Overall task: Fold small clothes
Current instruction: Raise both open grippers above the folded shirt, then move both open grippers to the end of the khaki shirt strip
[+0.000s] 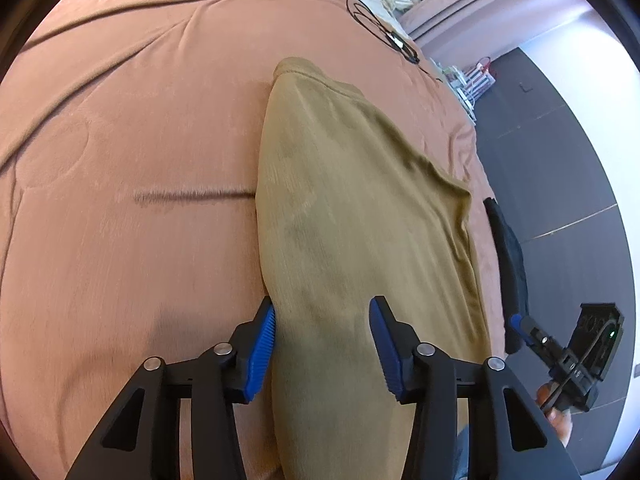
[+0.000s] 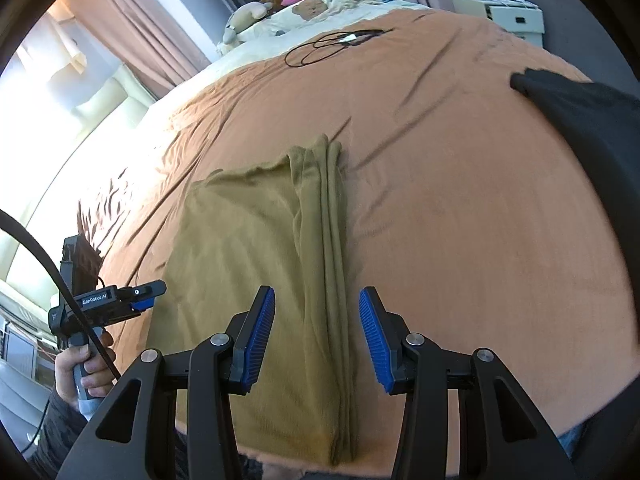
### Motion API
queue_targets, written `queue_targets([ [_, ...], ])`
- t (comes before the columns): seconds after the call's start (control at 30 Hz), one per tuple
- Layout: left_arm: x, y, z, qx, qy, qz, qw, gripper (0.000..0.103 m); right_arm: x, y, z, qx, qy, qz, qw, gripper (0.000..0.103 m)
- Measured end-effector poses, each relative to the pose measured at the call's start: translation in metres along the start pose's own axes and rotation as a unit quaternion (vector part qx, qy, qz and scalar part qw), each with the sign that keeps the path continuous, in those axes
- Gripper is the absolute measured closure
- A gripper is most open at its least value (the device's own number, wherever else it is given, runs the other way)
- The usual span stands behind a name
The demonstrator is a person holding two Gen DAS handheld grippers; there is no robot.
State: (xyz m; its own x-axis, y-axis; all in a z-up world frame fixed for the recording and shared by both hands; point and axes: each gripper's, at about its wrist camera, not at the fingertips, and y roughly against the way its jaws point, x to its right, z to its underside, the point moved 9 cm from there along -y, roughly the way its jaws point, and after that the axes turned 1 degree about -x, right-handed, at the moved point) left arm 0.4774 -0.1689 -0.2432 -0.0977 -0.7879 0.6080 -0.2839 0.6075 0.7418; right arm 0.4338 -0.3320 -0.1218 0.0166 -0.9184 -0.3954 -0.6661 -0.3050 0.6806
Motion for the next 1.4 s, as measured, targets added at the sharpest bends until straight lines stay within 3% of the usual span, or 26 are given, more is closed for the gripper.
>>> queue_targets([
  [0.47, -0.009, -0.007, -0.035, 0.006, 0.006, -0.015, 0.9999, 0.055, -0.003, -0.071, -0.077, -0.019, 0.003, -0.048, 0.999, 0.061],
  [0.9, -0.008, -0.018, -0.048, 0.002, 0.005, -0.025, 0.9997, 0.055, -0.001, -0.131, -0.112, -0.063, 0.01, -0.075, 0.995, 0.061],
  [1.4, -0.007, -0.023, -0.05, 0.003, 0.004, -0.03, 0.9995, 0.055, 0.001, -0.16, -0.124, -0.084, 0.025, -0.034, 0.996, 0.061],
])
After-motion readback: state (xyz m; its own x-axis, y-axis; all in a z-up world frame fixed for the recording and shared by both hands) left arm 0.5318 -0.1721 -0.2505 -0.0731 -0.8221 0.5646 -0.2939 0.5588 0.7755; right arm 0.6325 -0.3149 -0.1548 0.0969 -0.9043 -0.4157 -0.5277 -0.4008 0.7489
